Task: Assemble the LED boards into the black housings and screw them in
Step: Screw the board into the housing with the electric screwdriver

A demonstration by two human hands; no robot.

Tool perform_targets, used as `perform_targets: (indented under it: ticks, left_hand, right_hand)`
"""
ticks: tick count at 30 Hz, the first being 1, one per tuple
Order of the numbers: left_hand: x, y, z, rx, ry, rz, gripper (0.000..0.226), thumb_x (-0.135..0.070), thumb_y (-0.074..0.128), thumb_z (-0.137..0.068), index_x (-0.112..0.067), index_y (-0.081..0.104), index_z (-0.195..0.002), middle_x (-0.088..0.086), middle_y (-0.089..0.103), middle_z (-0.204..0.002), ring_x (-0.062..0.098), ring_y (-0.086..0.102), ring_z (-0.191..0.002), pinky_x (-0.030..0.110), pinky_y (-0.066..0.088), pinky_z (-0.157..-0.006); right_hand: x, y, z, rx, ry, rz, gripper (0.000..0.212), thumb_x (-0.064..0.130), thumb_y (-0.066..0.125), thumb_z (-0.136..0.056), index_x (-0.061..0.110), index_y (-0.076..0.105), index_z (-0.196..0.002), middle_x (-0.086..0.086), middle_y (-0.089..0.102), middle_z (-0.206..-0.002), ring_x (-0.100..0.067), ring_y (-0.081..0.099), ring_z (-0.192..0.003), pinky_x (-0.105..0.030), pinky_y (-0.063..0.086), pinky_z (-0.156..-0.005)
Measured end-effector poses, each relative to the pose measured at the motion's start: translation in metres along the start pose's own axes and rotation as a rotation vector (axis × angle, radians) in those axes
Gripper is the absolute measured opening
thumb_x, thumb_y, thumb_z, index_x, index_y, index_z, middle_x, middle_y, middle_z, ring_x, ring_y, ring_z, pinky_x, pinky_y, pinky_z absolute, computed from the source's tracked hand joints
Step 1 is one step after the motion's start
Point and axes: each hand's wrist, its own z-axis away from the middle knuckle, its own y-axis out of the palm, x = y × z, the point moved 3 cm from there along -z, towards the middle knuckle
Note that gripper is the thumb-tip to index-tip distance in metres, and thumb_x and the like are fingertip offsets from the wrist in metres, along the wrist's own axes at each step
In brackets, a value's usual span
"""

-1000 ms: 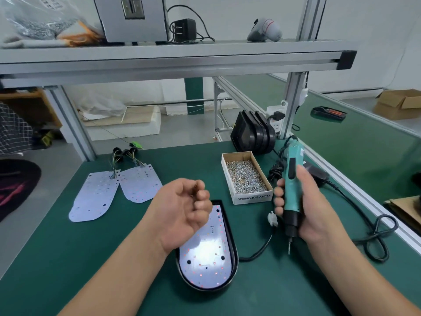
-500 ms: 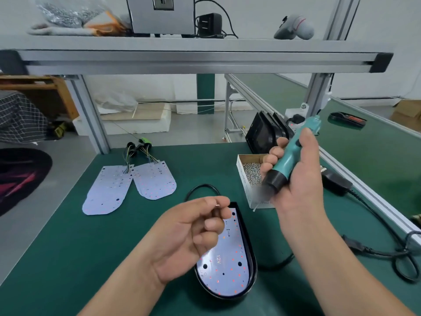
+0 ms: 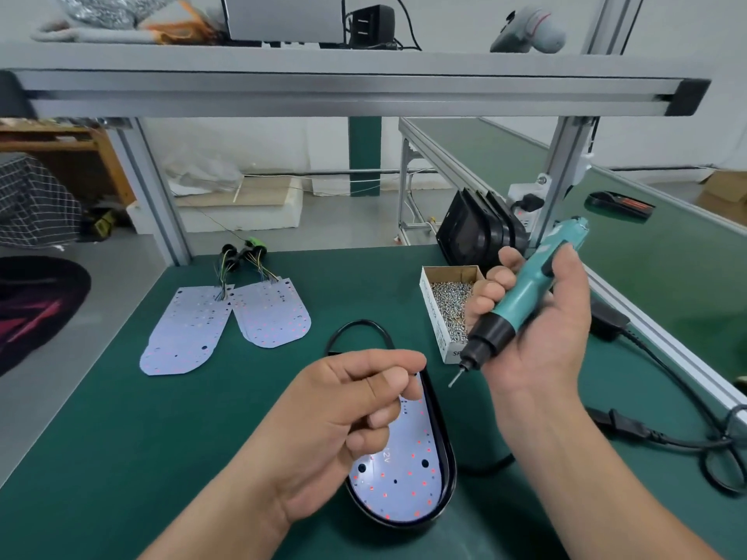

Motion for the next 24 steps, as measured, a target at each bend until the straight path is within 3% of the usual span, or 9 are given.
perform_targets:
  ticks: [4, 10, 17, 21, 24]
  left_hand:
    - [0.002, 0.005, 0.002, -0.005, 0.037, -0.104, 0.02, -0.015, 0.078, -0.084, -0.014, 0.082, -0.102, 0.015, 0.076, -0.097, 0.01, 0.04, -0.056, 0.017, 0.032, -0.046]
    - [0.003, 0.007, 0.003, -0.003, 0.039, -0.073, 0.009, -0.013, 0.079, -0.084, -0.016, 0.078, -0.093, 0.021, 0.076, -0.1, 0.012, 0.036, -0.055, 0.017, 0.031, -0.044]
    - [0.005, 0.011, 0.005, 0.019, 0.042, -0.13, 0.014, -0.019, 0.071, -0.089, -0.016, 0.079, -0.101, 0.017, 0.077, -0.1, 0.011, 0.036, -0.055, 0.017, 0.03, -0.046]
    - [0.007, 0.011, 0.005, 0.005, 0.037, -0.141, 0.025, -0.02, 0.067, -0.093, -0.006, 0.064, -0.113, 0.021, 0.078, -0.104, 0.01, 0.036, -0.053, 0.018, 0.029, -0.046]
    - [0.008, 0.013, 0.006, 0.01, 0.03, -0.117, 0.018, -0.019, 0.069, -0.092, -0.009, 0.067, -0.107, 0.017, 0.077, -0.103, 0.01, 0.037, -0.053, 0.018, 0.029, -0.046]
  right_hand:
    - [0.004, -0.002, 0.0, -0.01, -0.005, -0.002, 0.048, 0.057, 0.066, -0.093, 0.012, 0.062, -0.108, 0.001, 0.051, -0.076, -0.013, 0.048, -0.061, -0.024, 0.045, -0.053]
    - [0.002, 0.002, 0.004, 0.007, 0.009, -0.003, 0.044, 0.053, 0.068, -0.089, 0.012, 0.062, -0.104, 0.001, 0.05, -0.075, -0.013, 0.048, -0.058, -0.023, 0.046, -0.049]
    - [0.001, 0.006, 0.009, 0.058, 0.007, -0.007, 0.046, 0.057, 0.064, -0.091, 0.012, 0.061, -0.105, 0.0, 0.051, -0.076, -0.013, 0.049, -0.059, -0.023, 0.046, -0.05]
    - [0.003, 0.007, 0.009, 0.037, -0.013, 0.021, 0.055, 0.059, 0.064, -0.092, 0.009, 0.064, -0.115, 0.0, 0.053, -0.078, -0.013, 0.05, -0.059, -0.023, 0.046, -0.049]
    - [0.002, 0.007, 0.009, 0.015, -0.036, 0.03, 0.053, 0.055, 0.065, -0.092, 0.009, 0.063, -0.119, 0.0, 0.052, -0.078, -0.014, 0.051, -0.061, -0.024, 0.048, -0.052]
